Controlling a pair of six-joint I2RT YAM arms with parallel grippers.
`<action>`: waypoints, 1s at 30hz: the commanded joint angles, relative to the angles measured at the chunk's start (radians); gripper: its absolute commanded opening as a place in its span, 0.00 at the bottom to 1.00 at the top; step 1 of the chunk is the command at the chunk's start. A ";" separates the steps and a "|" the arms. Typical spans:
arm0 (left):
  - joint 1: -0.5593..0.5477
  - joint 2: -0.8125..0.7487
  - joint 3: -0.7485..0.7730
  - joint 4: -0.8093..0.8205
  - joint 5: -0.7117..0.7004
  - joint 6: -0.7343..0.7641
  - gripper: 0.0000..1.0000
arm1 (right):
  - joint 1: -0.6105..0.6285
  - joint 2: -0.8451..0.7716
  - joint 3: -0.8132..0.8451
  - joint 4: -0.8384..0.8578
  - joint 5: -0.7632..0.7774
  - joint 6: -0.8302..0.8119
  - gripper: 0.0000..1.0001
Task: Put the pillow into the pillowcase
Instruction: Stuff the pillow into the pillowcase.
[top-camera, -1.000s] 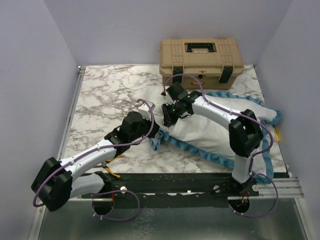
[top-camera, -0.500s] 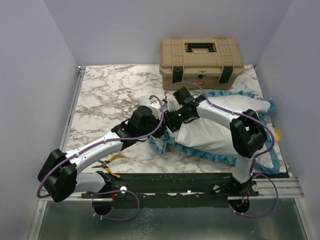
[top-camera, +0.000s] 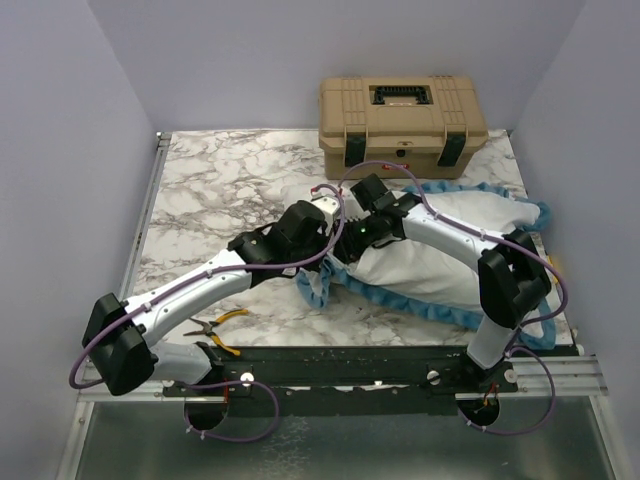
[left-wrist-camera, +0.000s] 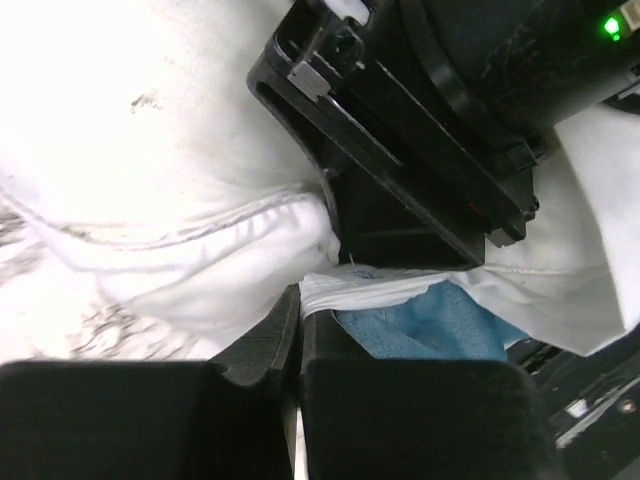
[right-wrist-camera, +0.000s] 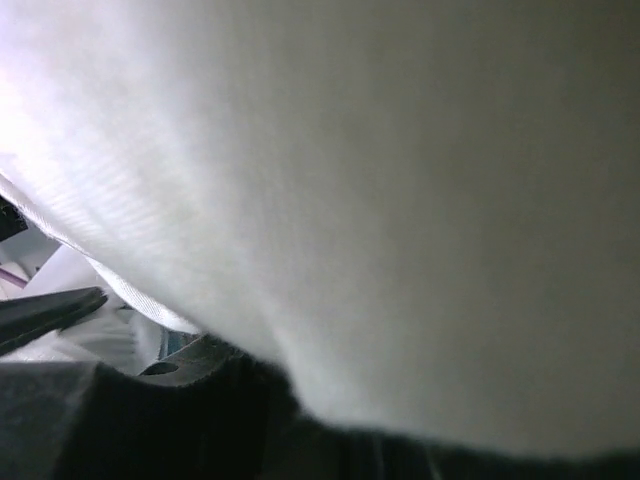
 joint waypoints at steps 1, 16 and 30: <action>-0.015 -0.016 0.201 -0.018 -0.435 0.142 0.00 | 0.018 0.065 -0.082 -0.376 0.118 -0.002 0.30; -0.265 0.247 0.571 0.049 -0.404 0.336 0.00 | 0.025 0.148 -0.128 -0.187 -0.327 -0.086 0.32; -0.267 -0.070 0.145 -0.029 -0.534 -0.027 0.57 | 0.024 0.246 -0.196 -0.153 -0.361 -0.045 0.33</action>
